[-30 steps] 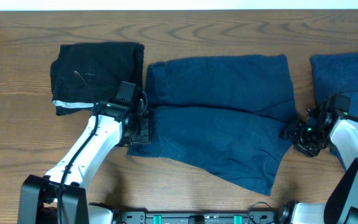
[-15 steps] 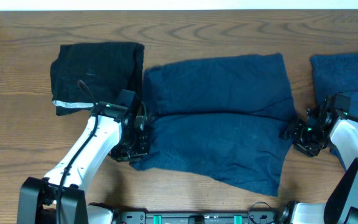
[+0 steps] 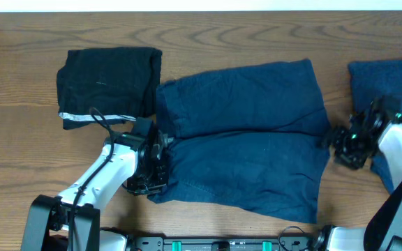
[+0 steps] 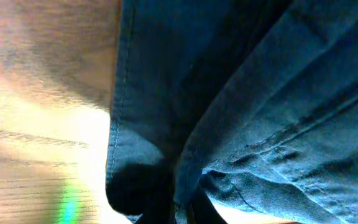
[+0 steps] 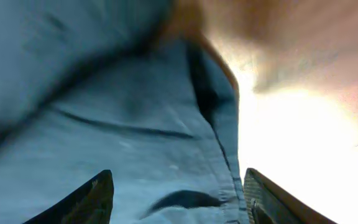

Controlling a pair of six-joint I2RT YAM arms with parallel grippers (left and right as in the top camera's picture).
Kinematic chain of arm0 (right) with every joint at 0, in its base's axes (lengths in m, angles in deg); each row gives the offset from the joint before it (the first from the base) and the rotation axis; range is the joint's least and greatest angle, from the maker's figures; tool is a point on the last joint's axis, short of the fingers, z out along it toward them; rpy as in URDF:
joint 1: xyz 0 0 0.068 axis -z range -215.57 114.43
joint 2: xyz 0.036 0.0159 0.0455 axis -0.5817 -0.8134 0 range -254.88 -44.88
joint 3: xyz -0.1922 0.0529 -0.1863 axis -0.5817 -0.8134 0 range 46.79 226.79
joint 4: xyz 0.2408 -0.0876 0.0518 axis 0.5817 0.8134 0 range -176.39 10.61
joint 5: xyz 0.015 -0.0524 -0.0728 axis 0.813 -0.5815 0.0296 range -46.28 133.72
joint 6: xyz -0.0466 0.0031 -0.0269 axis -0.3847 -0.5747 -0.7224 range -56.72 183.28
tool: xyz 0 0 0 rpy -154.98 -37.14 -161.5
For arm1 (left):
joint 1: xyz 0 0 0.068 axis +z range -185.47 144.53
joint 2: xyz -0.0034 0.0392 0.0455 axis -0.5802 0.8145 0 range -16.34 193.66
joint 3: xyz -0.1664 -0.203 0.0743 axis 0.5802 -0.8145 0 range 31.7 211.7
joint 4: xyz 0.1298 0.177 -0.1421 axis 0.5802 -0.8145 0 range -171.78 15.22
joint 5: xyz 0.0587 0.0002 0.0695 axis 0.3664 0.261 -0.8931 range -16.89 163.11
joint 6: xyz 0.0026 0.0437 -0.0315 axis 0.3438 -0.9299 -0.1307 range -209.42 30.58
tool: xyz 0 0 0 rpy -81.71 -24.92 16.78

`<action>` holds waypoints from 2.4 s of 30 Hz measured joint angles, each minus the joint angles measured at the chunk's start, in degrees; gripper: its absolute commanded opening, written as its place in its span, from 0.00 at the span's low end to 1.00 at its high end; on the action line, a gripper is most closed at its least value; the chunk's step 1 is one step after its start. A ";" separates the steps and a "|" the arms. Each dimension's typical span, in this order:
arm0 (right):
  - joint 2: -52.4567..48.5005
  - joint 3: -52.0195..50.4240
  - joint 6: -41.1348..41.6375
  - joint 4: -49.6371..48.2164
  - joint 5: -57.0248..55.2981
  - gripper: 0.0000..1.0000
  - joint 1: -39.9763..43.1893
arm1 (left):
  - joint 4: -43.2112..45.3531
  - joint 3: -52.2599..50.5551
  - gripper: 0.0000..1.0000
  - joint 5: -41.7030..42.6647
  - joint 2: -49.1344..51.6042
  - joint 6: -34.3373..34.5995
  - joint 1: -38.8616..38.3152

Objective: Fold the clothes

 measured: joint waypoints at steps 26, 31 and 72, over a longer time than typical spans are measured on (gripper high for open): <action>-2.29 -6.86 -0.31 -16.68 -0.15 0.45 0.00 | -0.81 0.00 0.07 -0.15 0.00 1.60 0.00; -5.14 -6.99 -0.24 -19.37 0.92 0.32 0.00 | -0.81 0.02 0.07 -0.17 0.00 1.64 0.00; -7.78 1.16 2.84 -20.37 4.79 0.01 5.81 | 9.84 6.86 0.06 1.62 1.77 -0.28 0.00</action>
